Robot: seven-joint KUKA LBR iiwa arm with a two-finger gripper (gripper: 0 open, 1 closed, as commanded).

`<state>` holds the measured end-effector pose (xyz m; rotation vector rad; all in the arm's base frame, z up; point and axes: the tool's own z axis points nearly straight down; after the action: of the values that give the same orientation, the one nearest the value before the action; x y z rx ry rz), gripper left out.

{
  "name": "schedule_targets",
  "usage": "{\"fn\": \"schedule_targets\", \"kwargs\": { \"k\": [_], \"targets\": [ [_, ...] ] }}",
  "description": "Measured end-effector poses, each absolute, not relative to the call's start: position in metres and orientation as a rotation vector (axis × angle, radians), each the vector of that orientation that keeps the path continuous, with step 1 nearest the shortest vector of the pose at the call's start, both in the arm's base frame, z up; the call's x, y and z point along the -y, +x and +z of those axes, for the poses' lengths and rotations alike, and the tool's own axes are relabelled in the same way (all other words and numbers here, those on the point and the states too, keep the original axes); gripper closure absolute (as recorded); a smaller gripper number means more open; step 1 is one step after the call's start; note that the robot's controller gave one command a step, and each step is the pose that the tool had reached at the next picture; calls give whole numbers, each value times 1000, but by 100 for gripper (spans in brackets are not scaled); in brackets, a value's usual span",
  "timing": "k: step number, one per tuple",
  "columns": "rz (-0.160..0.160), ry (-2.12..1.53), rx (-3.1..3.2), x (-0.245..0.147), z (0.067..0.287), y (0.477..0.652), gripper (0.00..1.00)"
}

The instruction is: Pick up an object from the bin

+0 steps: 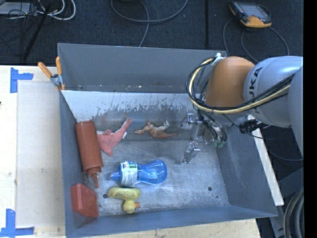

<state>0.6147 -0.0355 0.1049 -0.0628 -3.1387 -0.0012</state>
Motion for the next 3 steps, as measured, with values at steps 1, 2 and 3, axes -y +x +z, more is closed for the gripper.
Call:
{"fn": "schedule_targets", "kwargs": {
  "k": [1, 2, 3],
  "targets": [
    [-2, -163, 3138, -22, 106, 621, 0],
    [-3, -171, 3142, 1, 73, 624, 0],
    [-1, -167, 3138, -3, 79, 623, 100]
  ]
}}
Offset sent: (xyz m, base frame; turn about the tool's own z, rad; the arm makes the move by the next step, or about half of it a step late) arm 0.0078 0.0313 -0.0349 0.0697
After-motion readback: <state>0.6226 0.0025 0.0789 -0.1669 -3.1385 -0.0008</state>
